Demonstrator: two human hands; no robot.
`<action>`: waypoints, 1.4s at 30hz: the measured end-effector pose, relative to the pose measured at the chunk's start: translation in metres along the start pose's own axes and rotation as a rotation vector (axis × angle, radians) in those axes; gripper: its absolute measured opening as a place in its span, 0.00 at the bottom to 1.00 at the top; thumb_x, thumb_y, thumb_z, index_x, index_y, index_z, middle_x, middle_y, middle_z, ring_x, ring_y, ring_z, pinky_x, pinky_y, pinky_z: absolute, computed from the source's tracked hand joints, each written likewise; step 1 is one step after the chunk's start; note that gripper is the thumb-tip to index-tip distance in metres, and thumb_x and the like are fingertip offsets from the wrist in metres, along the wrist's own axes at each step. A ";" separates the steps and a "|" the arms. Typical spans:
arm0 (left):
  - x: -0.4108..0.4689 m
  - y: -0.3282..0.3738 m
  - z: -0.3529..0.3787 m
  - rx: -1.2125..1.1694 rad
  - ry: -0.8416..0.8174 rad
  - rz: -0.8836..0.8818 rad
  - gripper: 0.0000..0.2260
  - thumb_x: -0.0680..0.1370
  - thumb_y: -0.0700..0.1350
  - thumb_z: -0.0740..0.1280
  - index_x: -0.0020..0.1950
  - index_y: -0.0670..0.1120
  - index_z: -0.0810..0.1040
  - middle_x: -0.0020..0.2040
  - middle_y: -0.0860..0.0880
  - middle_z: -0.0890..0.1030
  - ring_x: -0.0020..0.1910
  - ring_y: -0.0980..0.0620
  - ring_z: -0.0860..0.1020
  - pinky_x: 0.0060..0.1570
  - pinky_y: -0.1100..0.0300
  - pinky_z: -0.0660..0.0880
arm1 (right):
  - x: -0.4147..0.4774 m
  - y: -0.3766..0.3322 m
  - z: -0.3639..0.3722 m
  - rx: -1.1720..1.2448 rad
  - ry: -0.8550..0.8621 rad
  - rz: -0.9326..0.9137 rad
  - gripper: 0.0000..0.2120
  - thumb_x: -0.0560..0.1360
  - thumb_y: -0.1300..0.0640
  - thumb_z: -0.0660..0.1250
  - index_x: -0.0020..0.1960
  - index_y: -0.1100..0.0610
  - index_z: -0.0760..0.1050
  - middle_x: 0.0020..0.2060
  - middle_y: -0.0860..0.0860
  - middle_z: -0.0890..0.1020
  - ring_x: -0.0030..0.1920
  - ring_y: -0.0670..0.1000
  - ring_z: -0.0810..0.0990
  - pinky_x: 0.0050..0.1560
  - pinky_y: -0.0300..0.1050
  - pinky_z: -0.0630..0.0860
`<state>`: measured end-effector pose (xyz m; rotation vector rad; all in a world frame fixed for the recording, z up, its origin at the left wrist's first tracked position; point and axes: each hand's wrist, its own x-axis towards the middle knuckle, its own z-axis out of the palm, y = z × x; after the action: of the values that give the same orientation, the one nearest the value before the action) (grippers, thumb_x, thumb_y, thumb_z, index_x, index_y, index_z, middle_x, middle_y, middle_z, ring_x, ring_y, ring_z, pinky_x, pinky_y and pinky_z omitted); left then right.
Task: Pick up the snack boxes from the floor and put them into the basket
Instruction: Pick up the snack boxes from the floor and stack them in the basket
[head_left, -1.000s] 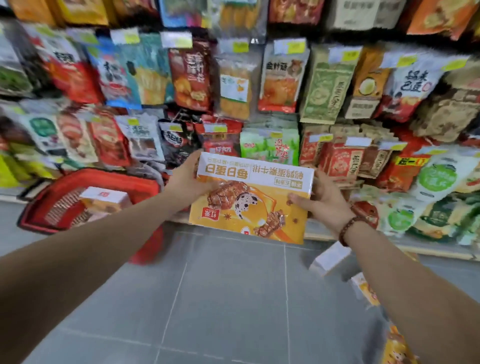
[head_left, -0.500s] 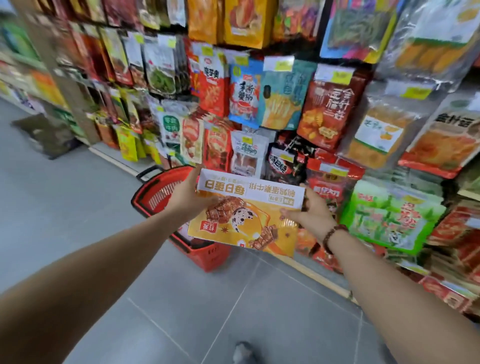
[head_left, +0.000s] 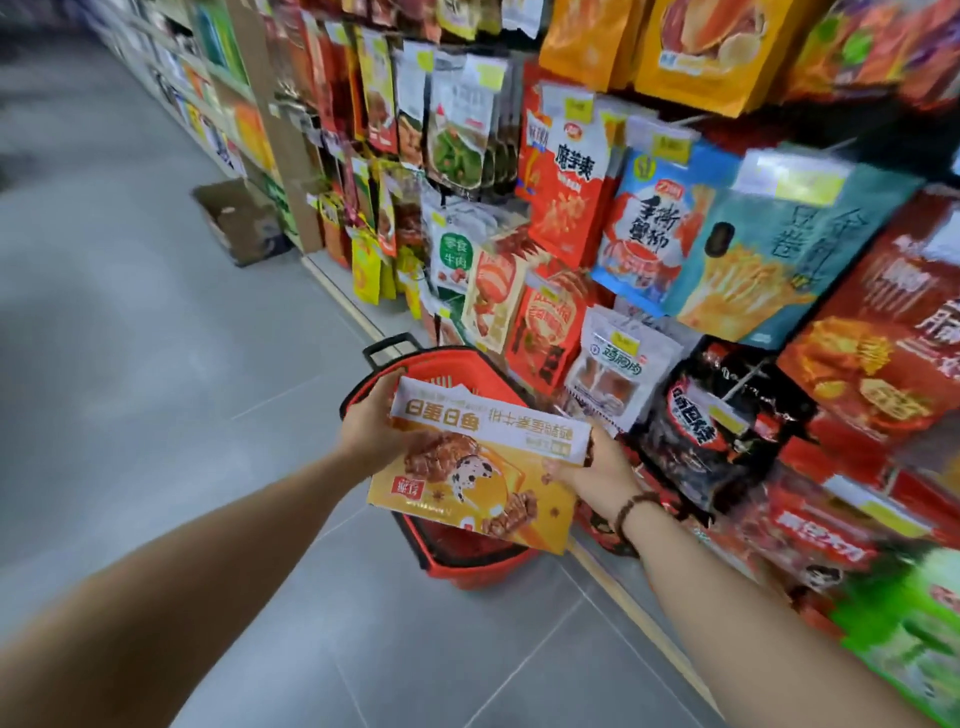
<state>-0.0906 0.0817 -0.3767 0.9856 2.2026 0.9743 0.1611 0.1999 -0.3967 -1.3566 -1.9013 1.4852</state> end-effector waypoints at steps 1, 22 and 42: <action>0.010 -0.005 -0.004 0.000 0.002 -0.006 0.42 0.61 0.51 0.80 0.70 0.57 0.62 0.56 0.50 0.79 0.52 0.46 0.79 0.50 0.45 0.79 | 0.012 -0.003 0.007 -0.020 -0.007 0.003 0.20 0.71 0.65 0.72 0.59 0.56 0.70 0.49 0.47 0.80 0.40 0.34 0.75 0.37 0.31 0.74; 0.300 -0.083 -0.063 0.027 -0.349 0.030 0.28 0.66 0.41 0.78 0.58 0.49 0.64 0.40 0.54 0.74 0.37 0.56 0.77 0.34 0.64 0.77 | 0.209 -0.052 0.161 0.013 0.352 0.302 0.26 0.69 0.43 0.72 0.32 0.66 0.73 0.20 0.48 0.64 0.27 0.57 0.72 0.31 0.60 0.76; 0.461 -0.160 0.061 0.127 -0.649 -0.188 0.33 0.63 0.52 0.78 0.65 0.47 0.73 0.57 0.48 0.78 0.55 0.45 0.78 0.58 0.47 0.75 | 0.306 0.065 0.237 0.051 0.578 0.752 0.13 0.72 0.50 0.70 0.32 0.55 0.72 0.26 0.46 0.75 0.29 0.46 0.75 0.25 0.37 0.62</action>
<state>-0.3851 0.3927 -0.6177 0.9582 1.7722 0.3559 -0.1324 0.3310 -0.6228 -2.3093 -1.0245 1.1879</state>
